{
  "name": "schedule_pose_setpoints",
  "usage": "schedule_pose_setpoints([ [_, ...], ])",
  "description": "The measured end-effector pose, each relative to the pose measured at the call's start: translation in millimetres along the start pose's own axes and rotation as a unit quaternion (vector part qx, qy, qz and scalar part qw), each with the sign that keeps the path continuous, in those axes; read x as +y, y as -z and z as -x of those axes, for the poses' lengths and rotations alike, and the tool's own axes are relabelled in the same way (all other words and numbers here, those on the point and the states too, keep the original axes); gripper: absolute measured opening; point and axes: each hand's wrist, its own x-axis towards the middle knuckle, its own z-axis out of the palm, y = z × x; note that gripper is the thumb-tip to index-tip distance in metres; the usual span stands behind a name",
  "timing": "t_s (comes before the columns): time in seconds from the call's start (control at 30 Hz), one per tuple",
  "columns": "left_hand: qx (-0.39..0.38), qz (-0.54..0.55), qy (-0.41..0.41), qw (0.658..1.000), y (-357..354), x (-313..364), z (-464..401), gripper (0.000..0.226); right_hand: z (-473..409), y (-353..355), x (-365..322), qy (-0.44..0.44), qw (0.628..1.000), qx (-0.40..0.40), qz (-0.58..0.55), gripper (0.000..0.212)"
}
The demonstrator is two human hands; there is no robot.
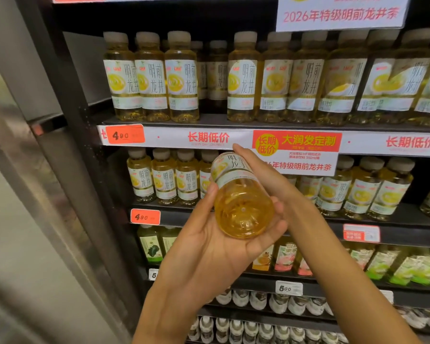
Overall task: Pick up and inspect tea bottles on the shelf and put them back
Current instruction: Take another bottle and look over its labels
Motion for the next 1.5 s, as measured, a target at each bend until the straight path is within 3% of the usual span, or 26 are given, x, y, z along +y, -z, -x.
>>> schedule_pose_setpoints([
  [0.03,0.022,-0.012,-0.003,1.0,6,0,0,0.049,0,-2,-2,0.001,1.0,0.008,0.016,0.039],
  [0.1,-0.021,-0.028,-0.01,0.999,9,2,6,0.047,-3,-4,-6,0.032,0.998,0.014,0.059,0.04],
  [0.27,-0.024,-0.094,-0.02,0.995,19,13,0,0.058,-6,-8,-17,0.196,0.977,-0.012,0.087,0.033],
  [0.37,-0.013,-0.191,-0.002,0.981,24,18,1,0.058,-1,-12,-18,0.262,0.96,-0.035,0.093,0.035],
  [0.53,0.049,-0.343,-0.037,0.937,37,24,-3,0.07,9,-20,-16,0.286,0.938,-0.014,0.196,0.032],
  [0.67,0.074,-0.376,-0.063,0.922,44,26,-6,0.063,17,-21,-16,0.318,0.915,-0.03,0.245,0.031],
  [0.73,0.094,-0.427,-0.099,0.894,45,25,-8,0.056,20,-23,-15,0.341,0.909,-0.041,0.238,0.028],
  [0.83,0.136,-0.52,-0.174,0.825,48,23,-15,0.06,21,-24,-14,0.373,0.901,-0.047,0.217,0.027],
  [0.93,0.182,-0.587,-0.228,0.755,51,19,-26,0.063,22,-24,-11,0.373,0.907,-0.065,0.184,0.04],
  [1.1,0.196,-0.598,-0.308,0.714,53,29,-37,0.061,26,-23,-8,0.353,0.901,-0.113,0.224,0.059],
  [1.27,0.182,-0.627,-0.335,0.679,53,41,-42,0.062,23,-23,-8,0.395,0.867,-0.036,0.302,0.068],
  [1.4,0.161,-0.63,-0.337,0.681,47,48,-51,0.073,13,-26,-25,0.414,0.872,0.015,0.259,0.063],
  [1.5,0.156,-0.626,-0.336,0.686,37,57,-59,0.065,-3,-30,-41,0.42,0.879,0.063,0.218,0.062],
])
